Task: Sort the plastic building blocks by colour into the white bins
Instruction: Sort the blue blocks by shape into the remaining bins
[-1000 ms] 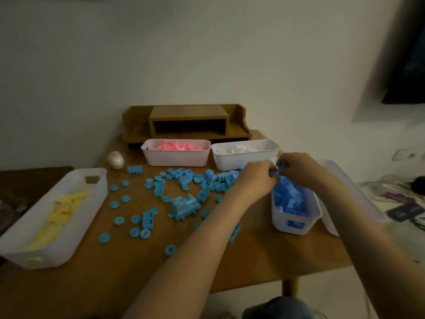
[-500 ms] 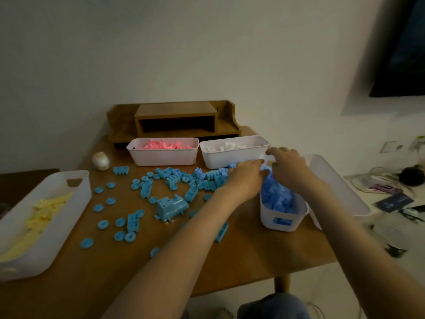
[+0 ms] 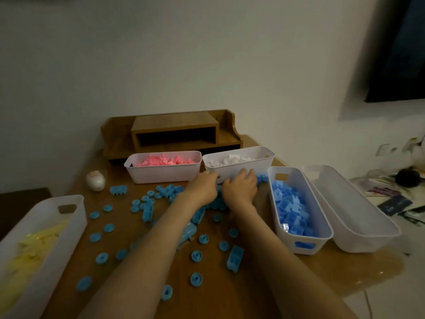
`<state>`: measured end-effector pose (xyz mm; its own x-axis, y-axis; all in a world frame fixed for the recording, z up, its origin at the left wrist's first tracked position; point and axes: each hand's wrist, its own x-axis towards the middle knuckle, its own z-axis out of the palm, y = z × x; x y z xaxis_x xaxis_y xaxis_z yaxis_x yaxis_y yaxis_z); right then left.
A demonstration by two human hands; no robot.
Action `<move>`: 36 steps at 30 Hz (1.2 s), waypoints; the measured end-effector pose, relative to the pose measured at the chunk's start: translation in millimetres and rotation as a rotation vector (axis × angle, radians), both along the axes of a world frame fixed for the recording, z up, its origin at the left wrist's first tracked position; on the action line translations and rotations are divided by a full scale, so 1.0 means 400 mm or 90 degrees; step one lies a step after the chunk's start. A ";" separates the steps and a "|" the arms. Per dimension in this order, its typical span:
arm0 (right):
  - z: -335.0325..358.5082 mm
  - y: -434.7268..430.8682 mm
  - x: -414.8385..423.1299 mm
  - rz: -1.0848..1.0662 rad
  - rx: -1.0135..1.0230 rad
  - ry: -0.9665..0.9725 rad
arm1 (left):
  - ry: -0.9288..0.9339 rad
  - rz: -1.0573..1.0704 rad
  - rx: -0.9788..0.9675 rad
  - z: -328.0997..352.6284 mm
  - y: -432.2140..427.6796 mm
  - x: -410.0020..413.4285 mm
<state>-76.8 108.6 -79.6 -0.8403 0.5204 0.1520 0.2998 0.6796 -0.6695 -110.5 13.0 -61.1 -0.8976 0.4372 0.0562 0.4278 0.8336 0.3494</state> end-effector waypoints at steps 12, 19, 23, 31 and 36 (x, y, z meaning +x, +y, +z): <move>-0.062 0.067 -0.112 -0.192 -0.134 0.043 | -0.149 -0.193 -0.127 -0.029 0.050 -0.058; -0.067 0.072 -0.135 -0.192 -0.106 -0.037 | -0.124 -0.191 -0.151 -0.034 0.011 -0.046; -0.067 0.060 -0.117 -0.148 -0.056 0.008 | -0.113 -0.163 -0.169 -0.053 -0.013 -0.040; -0.069 0.026 -0.063 0.088 0.062 -0.006 | -0.116 -0.101 -0.077 -0.045 -0.060 0.030; -0.057 -0.027 -0.023 0.237 0.017 -0.047 | -0.072 -0.017 -0.019 -0.043 -0.133 0.093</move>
<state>-86.0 97.9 -102.3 -0.9802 0.1742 0.0936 0.0757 0.7678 -0.6362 -73.2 -40.2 -78.2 -0.8855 0.4609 -0.0580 0.4095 0.8334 0.3713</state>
